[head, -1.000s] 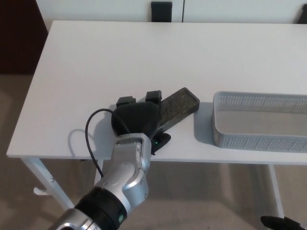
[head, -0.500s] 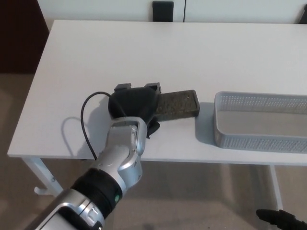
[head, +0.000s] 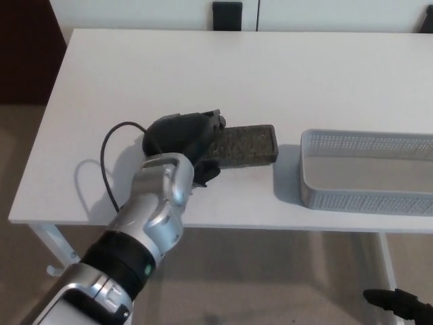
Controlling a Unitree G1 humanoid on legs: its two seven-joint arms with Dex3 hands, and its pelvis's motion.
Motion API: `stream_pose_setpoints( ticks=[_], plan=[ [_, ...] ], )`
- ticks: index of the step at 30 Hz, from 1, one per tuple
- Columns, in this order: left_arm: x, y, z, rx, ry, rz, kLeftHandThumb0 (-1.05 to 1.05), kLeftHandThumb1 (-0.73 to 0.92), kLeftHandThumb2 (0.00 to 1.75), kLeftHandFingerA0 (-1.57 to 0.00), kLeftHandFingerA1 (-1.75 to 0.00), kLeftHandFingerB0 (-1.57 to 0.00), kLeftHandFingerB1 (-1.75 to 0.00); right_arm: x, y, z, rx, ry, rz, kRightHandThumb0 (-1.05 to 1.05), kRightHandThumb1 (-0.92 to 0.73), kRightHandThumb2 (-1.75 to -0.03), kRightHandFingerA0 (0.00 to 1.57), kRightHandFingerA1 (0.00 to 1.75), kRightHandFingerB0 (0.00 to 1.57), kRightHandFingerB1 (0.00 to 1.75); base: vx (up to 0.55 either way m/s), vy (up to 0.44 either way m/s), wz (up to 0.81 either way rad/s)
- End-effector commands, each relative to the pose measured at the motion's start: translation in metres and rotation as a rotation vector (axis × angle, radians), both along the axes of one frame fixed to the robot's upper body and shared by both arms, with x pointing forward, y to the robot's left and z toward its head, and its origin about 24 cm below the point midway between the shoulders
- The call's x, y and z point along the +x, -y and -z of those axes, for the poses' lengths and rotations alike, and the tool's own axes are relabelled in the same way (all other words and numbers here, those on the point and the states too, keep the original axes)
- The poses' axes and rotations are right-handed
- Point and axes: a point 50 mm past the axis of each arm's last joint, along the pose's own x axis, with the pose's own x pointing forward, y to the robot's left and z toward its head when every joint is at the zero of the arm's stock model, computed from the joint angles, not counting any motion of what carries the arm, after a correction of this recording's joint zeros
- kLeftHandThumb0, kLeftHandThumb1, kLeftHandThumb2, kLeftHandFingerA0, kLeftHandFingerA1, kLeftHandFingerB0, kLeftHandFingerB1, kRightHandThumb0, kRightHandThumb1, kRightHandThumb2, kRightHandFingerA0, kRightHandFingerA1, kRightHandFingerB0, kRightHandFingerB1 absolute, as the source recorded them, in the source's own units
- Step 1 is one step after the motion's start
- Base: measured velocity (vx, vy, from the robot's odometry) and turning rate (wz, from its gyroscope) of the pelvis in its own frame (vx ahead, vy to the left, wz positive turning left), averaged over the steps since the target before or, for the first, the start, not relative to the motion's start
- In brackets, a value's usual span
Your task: The robot walks towards a desk on which an eraser is kept on the left hand side and a container is kept on the right hand side. The robot picks up the eraser using its left hand and places it in the container.
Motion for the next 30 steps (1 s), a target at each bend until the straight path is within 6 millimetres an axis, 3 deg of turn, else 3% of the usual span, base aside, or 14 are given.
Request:
stream_pose_setpoints(
  ticks=[1,4,5,7,9,11,14,15,16,17,23,25,26,30],
  plan=[
    [-0.002,-0.018,0.007,-0.380,-0.117,-0.114,-0.20,0.81,0.63,-0.68,-0.96,-0.63,-0.59,0.003,0.007,-0.003,-0.024,-0.010,-0.016,-0.38,-0.50,-0.55,0.75,0.53,0.36,0.38,0.00,0.000,0.00],
    [0.003,-0.021,0.001,-0.498,-0.110,-0.176,-0.21,0.81,0.63,-0.74,-1.03,-0.69,-0.62,0.003,0.006,-0.002,-0.017,-0.013,-0.014,-0.37,-0.50,-0.55,0.76,0.53,0.36,0.38,0.00,0.000,0.00],
    [0.009,-0.025,-0.010,-0.569,-0.065,-0.197,-0.24,0.82,0.64,-0.81,-1.35,-0.73,-0.70,0.002,0.006,-0.001,-0.023,-0.013,-0.021,-0.39,-0.50,-0.54,0.75,0.54,0.36,0.38,0.00,0.000,0.00],
    [0.015,-0.023,-0.022,-0.600,-0.040,-0.214,-0.24,0.81,0.67,-0.85,-1.46,-0.73,-0.75,0.001,0.006,-0.002,-0.032,-0.012,-0.026,-0.38,-0.50,-0.55,0.78,0.54,0.35,0.39,0.00,0.000,0.00],
    [0.018,-0.020,-0.028,-0.642,-0.033,-0.199,-0.28,0.78,0.67,-0.86,-1.46,-0.77,-0.77,0.001,0.006,-0.002,-0.034,-0.016,-0.033,-0.39,-0.51,-0.55,0.79,0.54,0.33,0.39,0.00,0.000,0.00],
    [0.018,-0.011,-0.036,-0.684,-0.013,-0.141,-0.27,0.74,0.72,-0.94,-1.40,-0.84,-0.99,0.000,0.007,-0.002,-0.042,-0.020,-0.040,-0.39,-0.51,-0.56,0.81,0.54,0.34,0.39,0.00,0.000,0.00],
    [0.014,0.007,-0.045,-0.700,-0.011,-0.095,-0.30,0.72,0.74,-0.95,-1.37,-0.85,-1.02,-0.001,0.006,0.000,-0.051,-0.027,-0.041,-0.41,-0.50,-0.55,0.80,0.53,0.36,0.38,0.00,0.000,0.00],
    [0.013,0.009,-0.046,-0.698,-0.013,-0.096,-0.30,0.73,0.70,-0.95,-1.36,-0.84,-0.97,-0.001,0.006,0.000,-0.052,-0.030,-0.040,-0.41,-0.50,-0.55,0.81,0.52,0.36,0.38,0.00,0.000,0.00],
    [0.010,0.018,-0.050,-0.681,-0.013,-0.069,-0.31,0.75,0.63,-0.91,-1.31,-0.85,-0.75,-0.002,0.005,0.001,-0.054,-0.035,-0.038,-0.40,-0.51,-0.55,0.79,0.52,0.36,0.38,0.00,0.000,0.00],
    [0.008,0.023,-0.052,-0.671,-0.008,-0.044,-0.29,0.74,0.63,-0.94,-1.23,-0.88,-0.68,-0.002,0.005,0.001,-0.056,-0.035,-0.040,-0.40,-0.51,-0.55,0.80,0.52,0.36,0.38,0.00,0.000,0.00],
    [-0.003,0.063,-0.063,-0.672,-0.049,0.063,-0.22,0.73,0.72,-1.02,-1.26,-0.85,-0.80,0.001,0.004,0.000,-0.042,-0.029,-0.045,-0.38,-0.50,-0.55,0.79,0.53,0.36,0.39,0.00,0.000,0.00],
    [-0.007,0.073,-0.065,-0.675,-0.071,0.087,-0.21,0.75,0.72,-0.98,-1.28,-0.83,-0.80,0.002,0.003,0.001,-0.036,-0.028,-0.041,-0.38,-0.50,-0.55,0.81,0.55,0.36,0.39,0.00,0.000,0.00],
    [-0.009,0.080,-0.066,-0.704,-0.095,0.096,-0.22,0.75,0.74,-0.92,-1.37,-0.81,-0.92,0.002,0.003,0.000,-0.043,-0.026,-0.047,-0.38,-0.50,-0.55,0.80,0.54,0.37,0.39,0.00,0.000,0.00],
    [-0.017,0.097,-0.067,-0.677,-0.098,0.133,-0.23,0.67,0.83,-0.92,-1.33,-0.82,-0.93,0.002,0.003,0.000,-0.059,-0.032,-0.063,-0.42,-0.48,-0.54,0.78,0.53,0.38,0.38,0.00,0.000,0.00]
  ],
)
